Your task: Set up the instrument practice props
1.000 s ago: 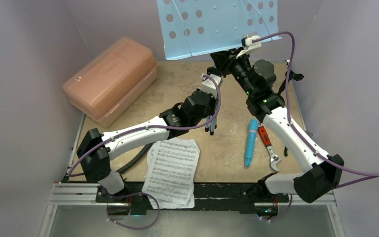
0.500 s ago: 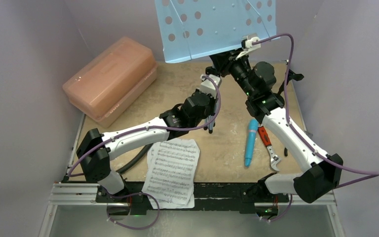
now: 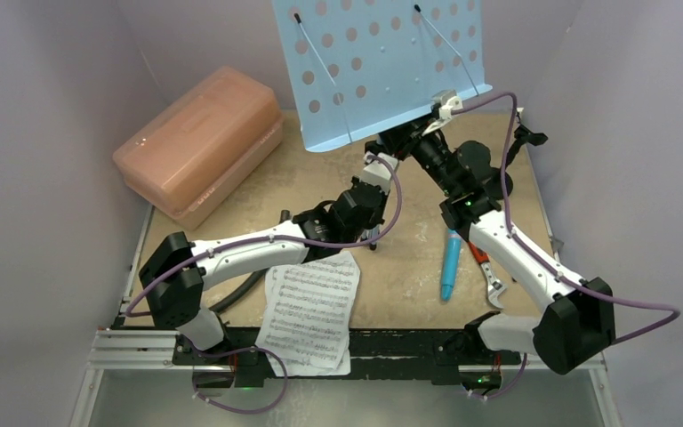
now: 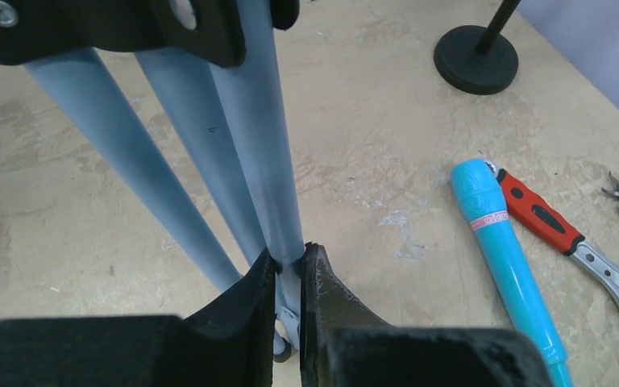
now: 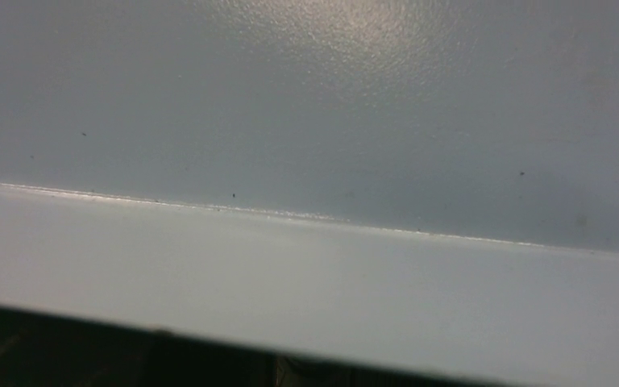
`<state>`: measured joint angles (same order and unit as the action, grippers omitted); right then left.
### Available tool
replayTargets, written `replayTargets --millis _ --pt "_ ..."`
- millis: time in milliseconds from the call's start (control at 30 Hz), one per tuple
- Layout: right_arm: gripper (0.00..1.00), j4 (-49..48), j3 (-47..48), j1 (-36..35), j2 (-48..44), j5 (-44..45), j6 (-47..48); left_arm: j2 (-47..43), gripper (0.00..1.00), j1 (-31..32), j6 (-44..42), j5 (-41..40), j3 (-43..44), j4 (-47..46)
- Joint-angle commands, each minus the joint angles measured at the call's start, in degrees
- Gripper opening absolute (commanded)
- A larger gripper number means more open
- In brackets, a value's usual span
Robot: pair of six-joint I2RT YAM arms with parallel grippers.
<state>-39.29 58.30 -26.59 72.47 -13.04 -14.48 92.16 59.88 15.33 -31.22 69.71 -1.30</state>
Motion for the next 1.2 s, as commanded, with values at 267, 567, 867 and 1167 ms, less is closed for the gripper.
replayTargets --millis 267,567,867,1167 --pt "0.0 -20.7 -3.5 -0.8 -16.0 -7.4 4.4 2.0 0.01 -1.5 -0.1 -0.9 -4.1 6.4" --pt "0.0 -19.2 -5.0 -0.8 -17.6 -8.0 4.5 0.7 0.28 -1.5 0.7 5.9 -4.9 7.0" --pt "0.0 -17.3 -6.1 -0.8 -19.7 -7.2 5.2 -9.1 0.44 -1.4 1.8 7.7 -13.1 1.2" --pt "0.0 -17.3 -7.8 -0.8 -21.3 -5.6 4.2 -16.1 0.5 -1.6 0.3 13.2 -20.3 -6.6"
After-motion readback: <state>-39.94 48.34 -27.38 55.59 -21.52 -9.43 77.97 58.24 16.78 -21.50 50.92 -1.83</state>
